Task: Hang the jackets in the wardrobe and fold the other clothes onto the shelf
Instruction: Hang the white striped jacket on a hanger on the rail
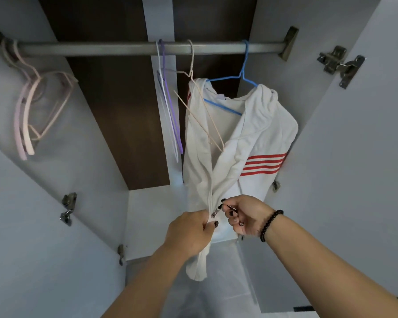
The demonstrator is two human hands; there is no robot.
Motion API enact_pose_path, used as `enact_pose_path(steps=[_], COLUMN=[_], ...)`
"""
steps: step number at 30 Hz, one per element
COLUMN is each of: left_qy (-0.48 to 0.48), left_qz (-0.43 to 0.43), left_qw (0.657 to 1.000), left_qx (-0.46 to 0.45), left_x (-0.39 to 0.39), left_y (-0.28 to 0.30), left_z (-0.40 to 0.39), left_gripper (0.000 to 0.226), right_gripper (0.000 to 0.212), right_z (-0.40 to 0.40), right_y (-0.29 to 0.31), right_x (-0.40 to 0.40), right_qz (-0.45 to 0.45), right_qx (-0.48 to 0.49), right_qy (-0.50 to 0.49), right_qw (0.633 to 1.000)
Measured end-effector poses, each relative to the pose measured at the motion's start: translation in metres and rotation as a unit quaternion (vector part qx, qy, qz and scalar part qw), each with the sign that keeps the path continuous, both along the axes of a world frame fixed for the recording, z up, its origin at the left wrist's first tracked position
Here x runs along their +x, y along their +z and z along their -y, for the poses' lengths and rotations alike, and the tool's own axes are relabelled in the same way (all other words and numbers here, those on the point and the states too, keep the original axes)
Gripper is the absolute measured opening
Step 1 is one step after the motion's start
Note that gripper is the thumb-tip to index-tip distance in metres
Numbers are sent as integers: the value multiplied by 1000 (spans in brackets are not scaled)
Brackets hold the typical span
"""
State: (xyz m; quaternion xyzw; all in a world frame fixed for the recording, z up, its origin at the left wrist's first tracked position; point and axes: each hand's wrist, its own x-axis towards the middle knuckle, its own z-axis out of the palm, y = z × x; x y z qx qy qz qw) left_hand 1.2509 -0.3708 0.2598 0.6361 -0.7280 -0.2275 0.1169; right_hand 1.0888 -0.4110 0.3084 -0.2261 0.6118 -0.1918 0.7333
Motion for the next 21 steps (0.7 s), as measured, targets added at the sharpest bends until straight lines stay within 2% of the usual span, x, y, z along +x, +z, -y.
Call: enact_pose_path(steps=[5,15,19,21], left_qy=[-10,-40,-67,-65], left_qz=[-15,1,52,64], left_qw=[1000,996,992,993], left_qx=[23,82,95,74], left_x=[-4,16,26,23], left_y=[2,-5,-7,-6], left_z=[8,26,43,53], left_gripper=[39,41,40,37], right_gripper=[38,30,30,30], right_z=[14,44,48,47], right_y=[5,17,17,17], right_x=[-9,-29,-19,-15], right_qz=[6,3,2,4], right_qx=[4,-22,-30,-35], right_qy=[-26,-77,-39,-20], right_qw=[1000,997,999,999])
